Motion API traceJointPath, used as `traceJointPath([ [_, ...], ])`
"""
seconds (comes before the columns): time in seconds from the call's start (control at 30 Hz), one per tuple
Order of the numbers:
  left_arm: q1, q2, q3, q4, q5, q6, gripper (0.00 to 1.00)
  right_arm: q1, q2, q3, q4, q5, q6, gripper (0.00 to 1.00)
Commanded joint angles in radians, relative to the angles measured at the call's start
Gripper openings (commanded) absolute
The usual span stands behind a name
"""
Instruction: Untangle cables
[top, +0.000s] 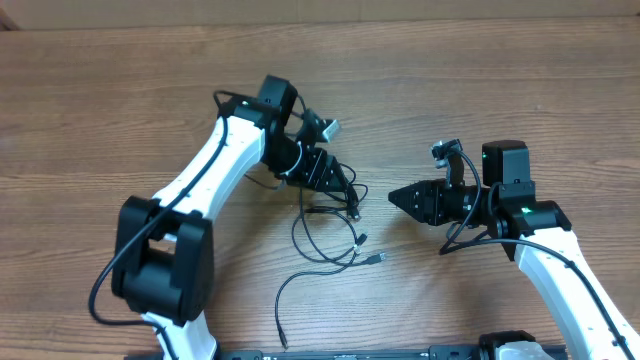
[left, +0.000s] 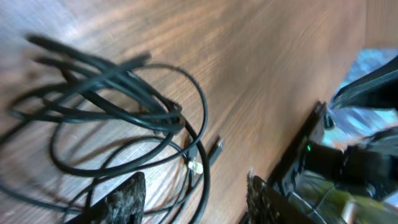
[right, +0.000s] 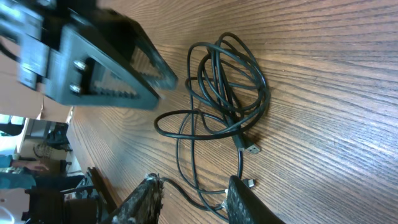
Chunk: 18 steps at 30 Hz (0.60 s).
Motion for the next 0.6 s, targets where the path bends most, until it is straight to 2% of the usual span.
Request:
traceJointPath([
  [0.0,-0.023,-0.106,0.052,0.021,-0.101,-0.148,0.52,-0.002,0.003,0.001,0.005,0.016,-0.001,0.32],
  [0.13,-0.048,-0.104,0.046,0.022,-0.177,-0.378,0.47,-0.002,0.003,0.001,0.003,0.08,0.003,0.29],
  [0.33,-0.11,-0.062,0.039,0.024,-0.229,-0.518,0.47,-0.002,0.003,0.001,-0.018,0.237,0.105,0.29],
  [0.43,-0.145,-0.036,0.039,0.018,-0.312,-0.614,0.47,-0.002,0.003,0.001,-0.019,0.242,0.105,0.29],
  [0.57,-0.177,0.008,0.036,0.016,-0.335,-0.747,0.47,-0.002,0.003,0.001,-0.033,0.243,0.105,0.29],
])
